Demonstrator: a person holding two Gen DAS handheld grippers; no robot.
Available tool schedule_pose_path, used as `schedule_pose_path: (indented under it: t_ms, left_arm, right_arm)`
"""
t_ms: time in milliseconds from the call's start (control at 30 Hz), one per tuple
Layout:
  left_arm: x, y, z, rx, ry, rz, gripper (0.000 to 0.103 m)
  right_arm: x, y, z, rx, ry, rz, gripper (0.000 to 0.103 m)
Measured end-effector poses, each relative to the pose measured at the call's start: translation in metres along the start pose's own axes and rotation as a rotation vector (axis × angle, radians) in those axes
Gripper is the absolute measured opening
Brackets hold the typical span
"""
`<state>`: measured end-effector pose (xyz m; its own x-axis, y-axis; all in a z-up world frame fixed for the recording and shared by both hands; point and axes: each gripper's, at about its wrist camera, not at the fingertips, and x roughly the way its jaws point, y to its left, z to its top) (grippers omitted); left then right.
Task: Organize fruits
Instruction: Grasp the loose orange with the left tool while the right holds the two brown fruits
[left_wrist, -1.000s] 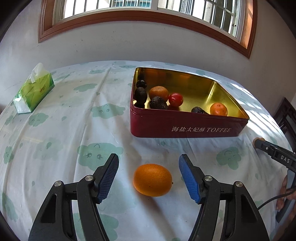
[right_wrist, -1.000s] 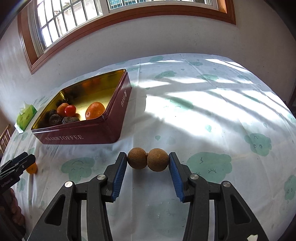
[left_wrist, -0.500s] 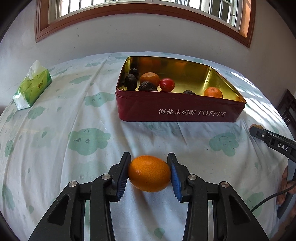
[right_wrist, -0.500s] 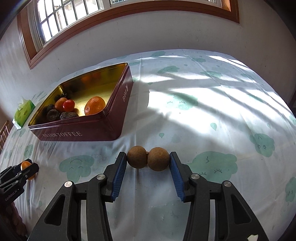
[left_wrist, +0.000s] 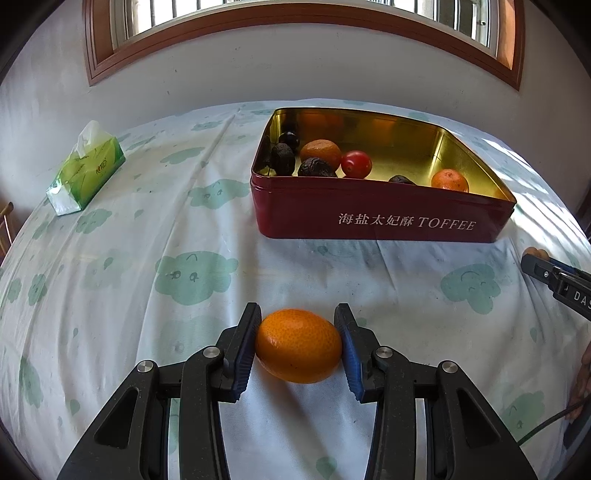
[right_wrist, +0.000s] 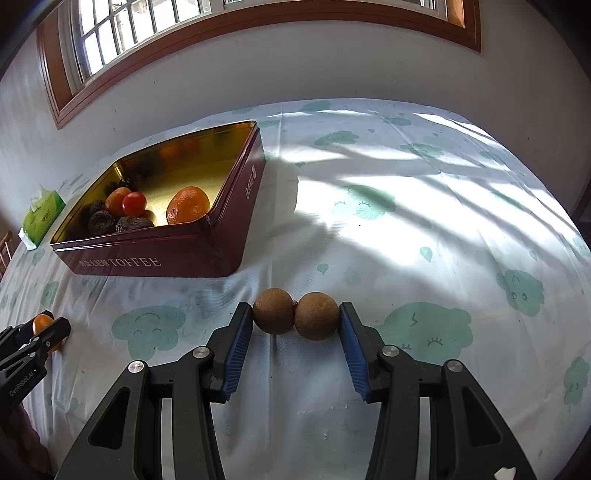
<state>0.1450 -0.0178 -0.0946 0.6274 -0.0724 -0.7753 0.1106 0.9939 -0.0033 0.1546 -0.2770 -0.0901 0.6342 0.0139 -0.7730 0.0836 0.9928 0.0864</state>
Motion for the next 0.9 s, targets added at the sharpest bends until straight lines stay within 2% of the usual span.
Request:
schedule_pose_path:
  t_ms: [533, 900]
  left_arm:
    - [0.0006, 0.0003, 0.0002, -0.002, 0.001, 0.0, 0.044]
    - [0.0011, 0.002, 0.0001, -0.017, 0.005, 0.011, 0.05]
  right_arm:
    - [0.0016, 0.0013, -0.0005, -0.011, 0.003, -0.01, 0.046]
    - [0.0017, 0.0011, -0.0003, -0.01, 0.003, -0.009, 0.046]
